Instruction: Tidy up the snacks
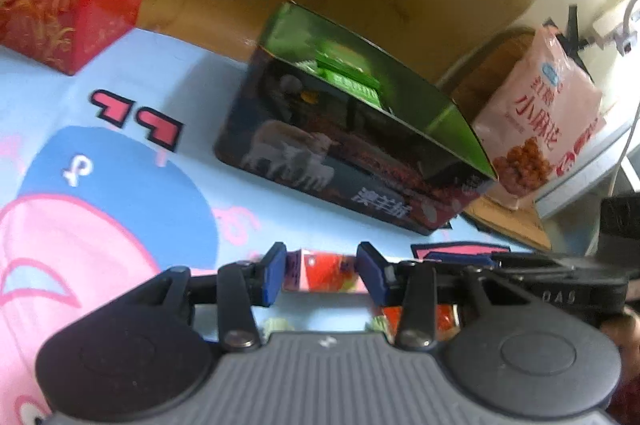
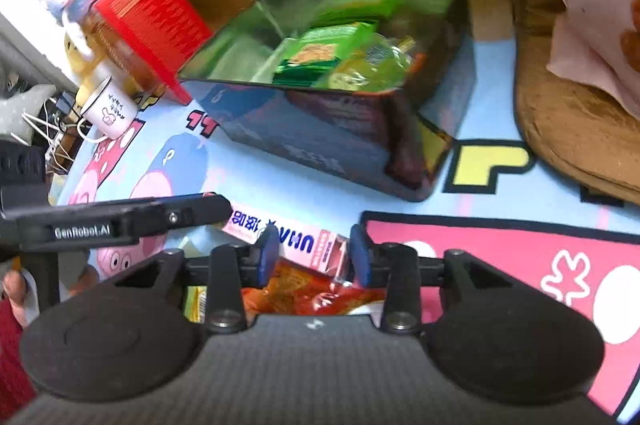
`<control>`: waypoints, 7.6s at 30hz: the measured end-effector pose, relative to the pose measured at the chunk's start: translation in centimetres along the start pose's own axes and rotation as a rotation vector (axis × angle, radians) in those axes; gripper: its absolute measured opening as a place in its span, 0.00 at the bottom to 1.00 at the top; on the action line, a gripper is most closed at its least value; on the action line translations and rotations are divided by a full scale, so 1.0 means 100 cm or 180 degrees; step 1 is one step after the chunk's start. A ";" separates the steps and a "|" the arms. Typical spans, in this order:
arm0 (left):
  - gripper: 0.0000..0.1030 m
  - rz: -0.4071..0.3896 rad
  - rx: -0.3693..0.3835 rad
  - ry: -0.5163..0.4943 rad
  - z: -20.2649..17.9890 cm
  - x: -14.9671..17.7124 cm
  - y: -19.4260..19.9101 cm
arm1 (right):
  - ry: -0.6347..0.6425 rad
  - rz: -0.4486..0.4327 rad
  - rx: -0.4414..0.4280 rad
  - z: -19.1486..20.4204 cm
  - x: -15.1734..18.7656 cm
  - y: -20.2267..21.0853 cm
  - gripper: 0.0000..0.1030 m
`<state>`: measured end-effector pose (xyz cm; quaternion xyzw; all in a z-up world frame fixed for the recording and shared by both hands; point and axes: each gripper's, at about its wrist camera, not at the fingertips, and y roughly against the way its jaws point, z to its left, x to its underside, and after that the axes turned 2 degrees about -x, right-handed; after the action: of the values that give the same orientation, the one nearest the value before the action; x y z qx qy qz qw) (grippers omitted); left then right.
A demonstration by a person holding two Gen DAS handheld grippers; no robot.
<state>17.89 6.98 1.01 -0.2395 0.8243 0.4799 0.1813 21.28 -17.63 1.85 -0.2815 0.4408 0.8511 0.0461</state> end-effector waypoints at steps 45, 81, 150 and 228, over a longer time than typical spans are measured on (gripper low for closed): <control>0.39 -0.0385 -0.0079 -0.0026 0.009 -0.006 0.050 | 0.0996 -0.0625 0.0323 0.054 0.017 -0.012 0.24; 0.46 -0.0144 0.0280 -0.0268 -0.035 0.023 0.016 | 0.0012 -0.1458 0.0324 -0.009 0.080 0.072 0.58; 0.39 -0.0284 0.0194 -0.0597 -0.108 -0.058 -0.027 | 0.0841 -0.1741 0.0813 0.026 -0.018 0.019 0.56; 0.51 -0.0351 -0.0058 -0.0166 0.001 0.039 0.046 | 0.0646 -0.1371 0.0200 0.032 0.066 0.018 0.44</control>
<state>12.06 8.11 2.11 -0.2736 0.8004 0.4828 0.2267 13.80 -17.34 1.19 -0.4515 0.3992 0.7749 0.1908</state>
